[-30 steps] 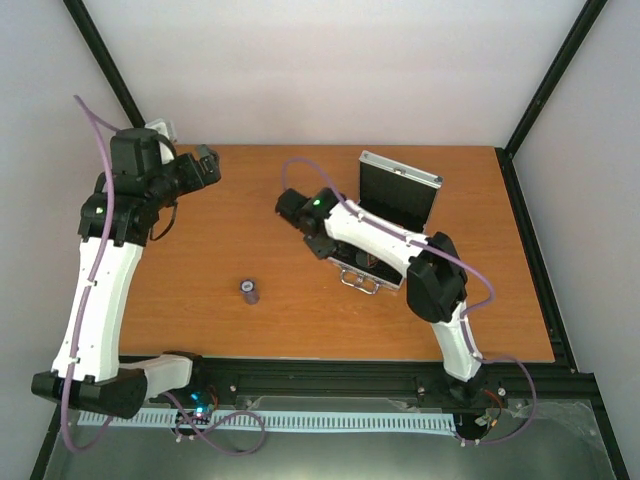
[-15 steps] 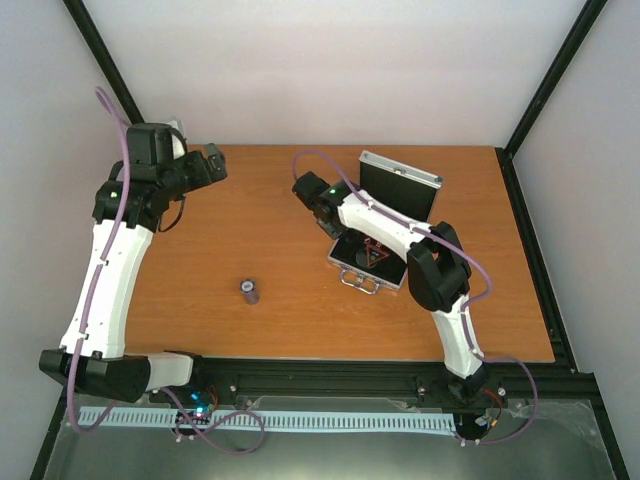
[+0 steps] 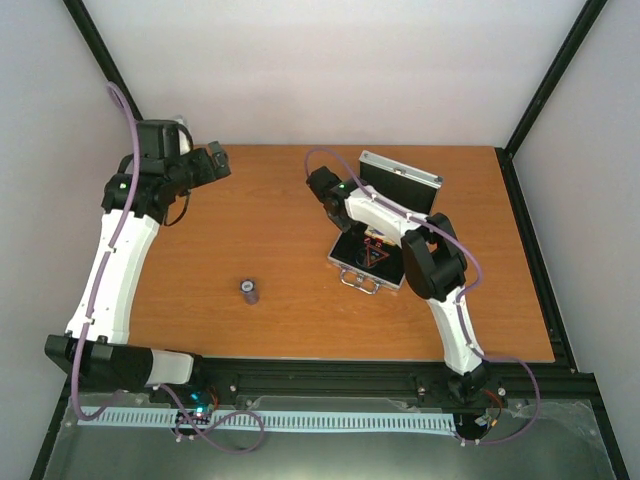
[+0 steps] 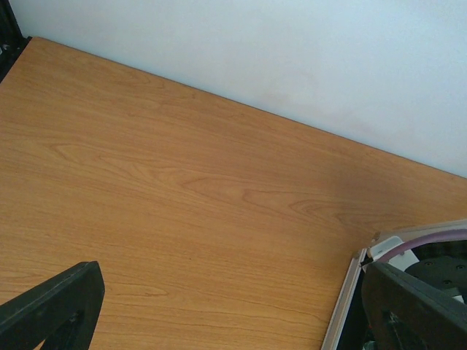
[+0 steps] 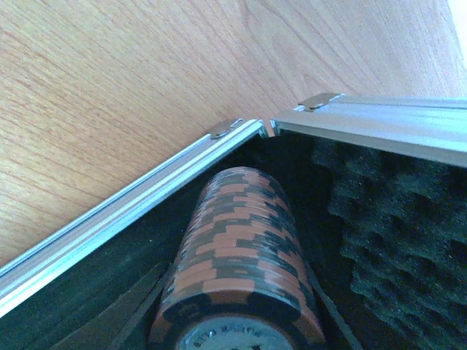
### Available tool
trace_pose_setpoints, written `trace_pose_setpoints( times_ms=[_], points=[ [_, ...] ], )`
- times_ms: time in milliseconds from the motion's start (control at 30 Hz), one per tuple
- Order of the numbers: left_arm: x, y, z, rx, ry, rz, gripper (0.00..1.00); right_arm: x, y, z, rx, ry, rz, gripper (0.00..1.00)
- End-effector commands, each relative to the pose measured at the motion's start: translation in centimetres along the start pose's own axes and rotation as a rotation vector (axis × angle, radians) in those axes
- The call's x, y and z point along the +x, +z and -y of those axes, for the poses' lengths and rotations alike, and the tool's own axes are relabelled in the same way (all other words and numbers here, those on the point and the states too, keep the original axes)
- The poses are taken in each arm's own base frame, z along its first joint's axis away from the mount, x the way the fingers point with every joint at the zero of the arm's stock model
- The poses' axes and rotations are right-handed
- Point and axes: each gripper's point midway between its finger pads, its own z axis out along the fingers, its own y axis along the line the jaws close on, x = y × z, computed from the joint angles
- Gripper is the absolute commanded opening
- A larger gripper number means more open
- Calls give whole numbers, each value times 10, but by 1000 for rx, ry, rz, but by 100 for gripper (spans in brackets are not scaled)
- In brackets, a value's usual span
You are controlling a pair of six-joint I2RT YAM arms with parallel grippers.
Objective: Pack up texas hold em set
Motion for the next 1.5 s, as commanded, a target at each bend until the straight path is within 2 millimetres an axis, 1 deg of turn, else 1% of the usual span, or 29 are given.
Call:
trace_pose_setpoints(
  times_ms=[0,133,233,267,367,533,600,700,833,933,1000,1100,1233,1333,1400,1467],
  points=[
    [-9,0,2,9,4,27,100,-19,1,17,69,28,55,10],
    [-8,2,2,7,8,24,100,-22,10,18,81,35,62,11],
    [-8,4,2,5,10,22,100,-21,19,19,82,35,50,15],
    [-8,4,1,3,13,21,100,-19,22,18,82,35,44,19],
    [-8,4,1,1,18,20,100,-14,28,14,66,42,30,39],
    [-8,3,1,2,23,19,100,-9,35,2,15,37,15,65],
    [-8,3,2,6,26,20,100,-7,37,-3,-12,32,10,73],
    [-8,3,3,13,26,19,100,-5,36,-9,-49,35,6,80],
    [-8,1,5,21,25,19,100,-5,28,-13,-94,59,13,83],
    [-9,-2,5,23,24,25,100,-8,17,-12,-128,75,28,83],
    [-10,-5,5,25,24,29,100,-13,7,-13,-174,85,44,83],
    [-10,-8,5,27,23,34,100,-21,-15,-15,-257,98,89,83],
    [-10,-10,6,34,18,37,100,-26,-42,-31,-407,86,130,83],
    [-10,-11,7,40,14,39,100,-25,-54,-39,-458,78,138,83],
    [-11,-11,8,43,14,41,100,-25,-60,-39,-465,91,139,83],
    [-11,-12,7,42,14,43,100,-27,-70,-37,-471,97,156,83]
  ],
)
